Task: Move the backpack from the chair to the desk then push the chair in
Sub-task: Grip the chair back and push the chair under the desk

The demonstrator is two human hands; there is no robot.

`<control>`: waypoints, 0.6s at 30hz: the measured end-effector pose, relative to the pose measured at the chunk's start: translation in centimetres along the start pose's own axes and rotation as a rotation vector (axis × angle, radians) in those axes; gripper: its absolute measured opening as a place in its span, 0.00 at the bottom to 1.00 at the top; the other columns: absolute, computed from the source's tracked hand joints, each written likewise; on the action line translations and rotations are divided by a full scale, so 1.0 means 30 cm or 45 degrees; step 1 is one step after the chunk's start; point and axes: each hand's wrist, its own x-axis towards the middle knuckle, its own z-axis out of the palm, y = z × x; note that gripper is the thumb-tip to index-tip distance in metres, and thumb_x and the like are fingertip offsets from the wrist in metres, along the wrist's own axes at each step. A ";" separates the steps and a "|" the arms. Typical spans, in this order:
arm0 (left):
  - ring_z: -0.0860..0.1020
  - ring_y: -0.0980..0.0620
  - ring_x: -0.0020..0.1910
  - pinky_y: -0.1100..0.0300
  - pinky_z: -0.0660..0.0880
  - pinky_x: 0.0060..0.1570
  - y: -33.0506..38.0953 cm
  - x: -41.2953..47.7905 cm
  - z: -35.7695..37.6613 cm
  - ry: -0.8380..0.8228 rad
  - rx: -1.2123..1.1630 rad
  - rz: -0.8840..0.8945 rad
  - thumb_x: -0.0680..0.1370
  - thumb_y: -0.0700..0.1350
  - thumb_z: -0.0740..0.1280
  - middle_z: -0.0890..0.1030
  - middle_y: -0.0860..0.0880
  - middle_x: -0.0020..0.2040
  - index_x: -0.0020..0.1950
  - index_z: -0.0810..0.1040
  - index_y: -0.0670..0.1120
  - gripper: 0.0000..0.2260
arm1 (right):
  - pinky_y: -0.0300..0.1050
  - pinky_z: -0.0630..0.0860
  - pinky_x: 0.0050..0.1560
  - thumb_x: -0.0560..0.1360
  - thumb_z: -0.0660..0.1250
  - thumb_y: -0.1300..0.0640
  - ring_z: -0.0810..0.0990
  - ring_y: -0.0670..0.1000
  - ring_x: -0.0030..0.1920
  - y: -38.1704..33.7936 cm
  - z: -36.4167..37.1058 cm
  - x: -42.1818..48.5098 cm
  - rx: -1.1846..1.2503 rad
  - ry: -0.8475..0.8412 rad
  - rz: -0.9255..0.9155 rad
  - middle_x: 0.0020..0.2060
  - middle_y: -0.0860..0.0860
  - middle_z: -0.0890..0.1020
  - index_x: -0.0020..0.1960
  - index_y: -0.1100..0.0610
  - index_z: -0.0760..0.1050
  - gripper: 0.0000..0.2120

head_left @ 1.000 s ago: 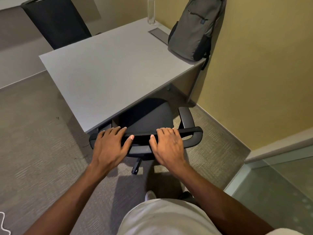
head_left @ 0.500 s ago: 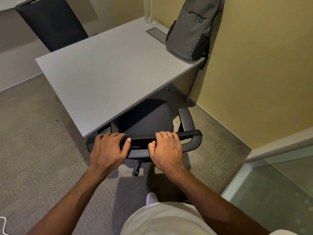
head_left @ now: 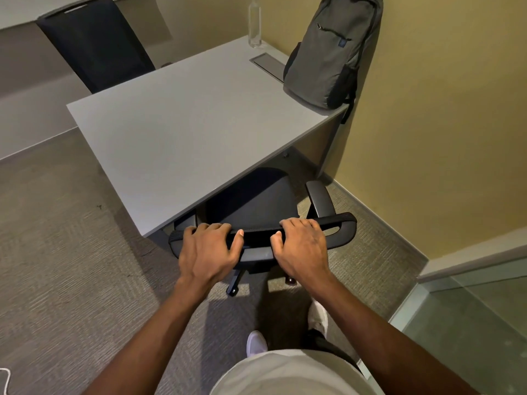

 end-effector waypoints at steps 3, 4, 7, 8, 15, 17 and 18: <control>0.81 0.50 0.44 0.45 0.73 0.55 0.053 0.037 0.006 0.017 -0.011 -0.008 0.83 0.65 0.50 0.84 0.54 0.41 0.46 0.81 0.55 0.24 | 0.53 0.74 0.66 0.80 0.54 0.44 0.83 0.50 0.53 0.055 -0.008 0.044 -0.014 0.032 -0.009 0.50 0.49 0.86 0.55 0.53 0.83 0.21; 0.81 0.50 0.44 0.44 0.73 0.55 0.072 0.050 0.008 0.017 -0.019 -0.013 0.83 0.65 0.50 0.84 0.53 0.40 0.45 0.81 0.54 0.24 | 0.53 0.74 0.66 0.80 0.54 0.44 0.83 0.50 0.53 0.076 -0.014 0.061 -0.019 0.037 -0.014 0.50 0.49 0.87 0.55 0.53 0.83 0.21; 0.81 0.48 0.44 0.43 0.73 0.56 0.137 0.091 0.015 0.012 -0.029 -0.045 0.83 0.64 0.50 0.84 0.52 0.41 0.46 0.82 0.53 0.24 | 0.54 0.74 0.65 0.79 0.55 0.43 0.83 0.50 0.52 0.140 -0.037 0.113 -0.043 0.042 -0.049 0.50 0.50 0.87 0.55 0.54 0.83 0.22; 0.81 0.47 0.45 0.43 0.73 0.56 0.161 0.105 0.017 0.006 -0.025 -0.062 0.82 0.63 0.50 0.85 0.51 0.42 0.47 0.82 0.53 0.25 | 0.54 0.74 0.66 0.79 0.56 0.42 0.83 0.50 0.53 0.163 -0.046 0.132 -0.053 0.033 -0.065 0.50 0.50 0.87 0.56 0.54 0.83 0.22; 0.82 0.44 0.48 0.41 0.71 0.58 0.357 0.188 0.039 -0.048 -0.014 -0.186 0.82 0.63 0.47 0.86 0.47 0.46 0.51 0.84 0.49 0.29 | 0.53 0.72 0.68 0.79 0.57 0.41 0.82 0.50 0.57 0.349 -0.114 0.262 -0.081 -0.018 -0.188 0.55 0.48 0.87 0.60 0.52 0.83 0.23; 0.82 0.43 0.50 0.41 0.71 0.58 0.414 0.210 0.043 -0.068 -0.007 -0.213 0.82 0.63 0.47 0.86 0.45 0.48 0.53 0.84 0.48 0.30 | 0.52 0.72 0.67 0.79 0.56 0.41 0.82 0.50 0.58 0.399 -0.137 0.306 -0.090 -0.042 -0.227 0.55 0.47 0.87 0.60 0.51 0.83 0.23; 0.82 0.42 0.50 0.41 0.71 0.58 0.441 0.220 0.046 -0.078 -0.004 -0.225 0.82 0.63 0.47 0.86 0.45 0.49 0.54 0.84 0.47 0.30 | 0.52 0.72 0.67 0.79 0.56 0.41 0.82 0.49 0.58 0.424 -0.147 0.328 -0.089 -0.058 -0.245 0.55 0.47 0.87 0.60 0.51 0.83 0.23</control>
